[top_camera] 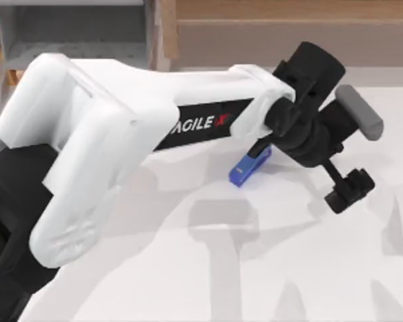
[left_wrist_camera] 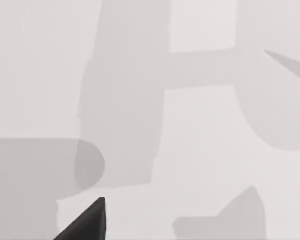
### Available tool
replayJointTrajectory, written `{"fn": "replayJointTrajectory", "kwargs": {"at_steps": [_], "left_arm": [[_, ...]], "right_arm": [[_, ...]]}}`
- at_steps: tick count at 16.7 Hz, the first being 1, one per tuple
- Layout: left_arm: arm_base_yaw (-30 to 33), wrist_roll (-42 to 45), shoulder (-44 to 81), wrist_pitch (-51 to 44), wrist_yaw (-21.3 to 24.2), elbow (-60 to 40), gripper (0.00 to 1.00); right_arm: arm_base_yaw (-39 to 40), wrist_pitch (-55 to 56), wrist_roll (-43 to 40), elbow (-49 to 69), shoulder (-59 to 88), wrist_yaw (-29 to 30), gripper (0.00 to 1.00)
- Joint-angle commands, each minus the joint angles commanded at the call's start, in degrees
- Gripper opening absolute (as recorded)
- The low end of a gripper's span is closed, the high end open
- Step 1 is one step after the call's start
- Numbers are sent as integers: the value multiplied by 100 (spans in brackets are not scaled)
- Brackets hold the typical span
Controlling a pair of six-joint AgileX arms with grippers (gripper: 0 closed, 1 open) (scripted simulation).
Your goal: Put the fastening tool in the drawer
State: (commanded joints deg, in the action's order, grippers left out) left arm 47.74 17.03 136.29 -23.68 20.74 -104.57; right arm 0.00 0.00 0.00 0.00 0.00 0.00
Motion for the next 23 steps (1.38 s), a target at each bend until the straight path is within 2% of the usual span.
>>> {"fn": "replayJointTrajectory", "kwargs": {"at_steps": [3, 7, 11, 15, 23], "left_arm": [[145, -651, 609, -1793, -507, -1509, 100], [4, -1268, 1328, -4046, -1166, -3447, 100], [-320, -1623, 1848, -5698, -1702, -4967, 100], [-578, -1762, 2113, -6462, -2013, -5717, 100], [-584, -1771, 2113, -6446, -2039, -5682, 100]], "right_arm": [[0, 0, 0, 0, 0, 0, 100], [0, 0, 0, 0, 0, 0, 100], [0, 0, 0, 0, 0, 0, 100], [0, 0, 0, 0, 0, 0, 100], [0, 0, 0, 0, 0, 0, 100]]}}
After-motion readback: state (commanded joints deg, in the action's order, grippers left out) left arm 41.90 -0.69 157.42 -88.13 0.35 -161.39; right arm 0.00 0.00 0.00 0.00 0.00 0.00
